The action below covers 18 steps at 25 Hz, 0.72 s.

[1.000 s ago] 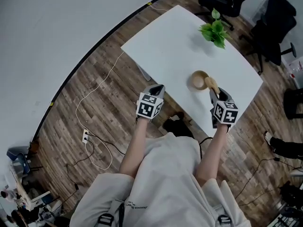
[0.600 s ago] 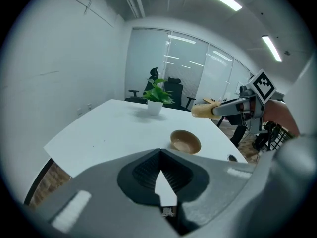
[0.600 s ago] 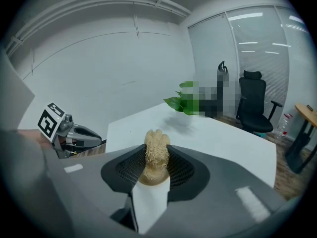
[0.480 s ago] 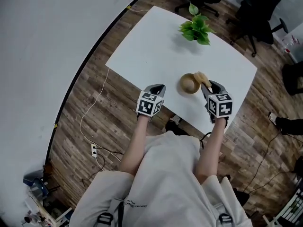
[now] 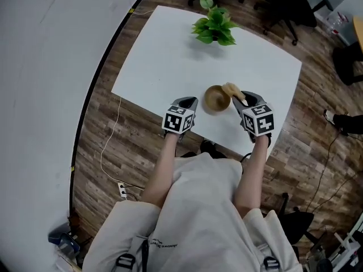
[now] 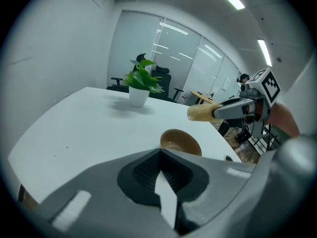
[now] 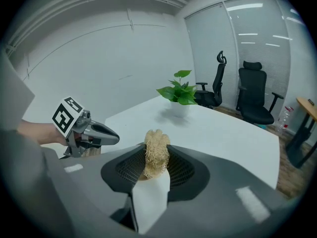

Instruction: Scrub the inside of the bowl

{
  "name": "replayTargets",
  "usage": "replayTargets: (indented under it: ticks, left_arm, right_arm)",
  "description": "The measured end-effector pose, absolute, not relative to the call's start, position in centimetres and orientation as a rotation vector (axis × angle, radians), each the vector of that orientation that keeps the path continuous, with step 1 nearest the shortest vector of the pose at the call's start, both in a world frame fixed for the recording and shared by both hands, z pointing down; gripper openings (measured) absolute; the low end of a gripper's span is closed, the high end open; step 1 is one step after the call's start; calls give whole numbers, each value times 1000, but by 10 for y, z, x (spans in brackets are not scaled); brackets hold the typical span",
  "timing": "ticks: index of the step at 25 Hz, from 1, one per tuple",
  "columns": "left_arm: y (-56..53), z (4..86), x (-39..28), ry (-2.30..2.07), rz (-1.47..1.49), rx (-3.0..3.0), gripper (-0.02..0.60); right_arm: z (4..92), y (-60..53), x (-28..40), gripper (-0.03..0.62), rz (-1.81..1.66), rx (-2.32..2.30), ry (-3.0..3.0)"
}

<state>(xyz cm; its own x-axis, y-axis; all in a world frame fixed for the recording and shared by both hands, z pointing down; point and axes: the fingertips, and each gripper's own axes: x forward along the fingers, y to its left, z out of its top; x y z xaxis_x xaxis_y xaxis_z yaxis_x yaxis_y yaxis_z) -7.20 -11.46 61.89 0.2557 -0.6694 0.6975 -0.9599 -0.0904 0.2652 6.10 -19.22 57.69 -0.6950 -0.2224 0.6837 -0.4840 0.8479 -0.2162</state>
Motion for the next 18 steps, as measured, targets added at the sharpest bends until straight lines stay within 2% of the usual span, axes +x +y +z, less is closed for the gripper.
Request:
replayTargets:
  ticks: [3, 5, 11, 18]
  left_arm:
    - [-129, 627, -67, -1450, 498, 1824, 2]
    - [-139, 632, -64, -1421, 461, 1807, 46]
    - [-158, 652, -62, -1383, 422, 1722, 80]
    - [-174, 668, -49, -1311, 452, 1698, 80]
  right_arm:
    - [585, -184, 58, 149, 507, 485, -2327]
    - [589, -180, 58, 149, 482, 461, -2306]
    - [602, -170, 59, 149, 487, 403, -2256]
    - [610, -170, 54, 149, 530, 391, -2246]
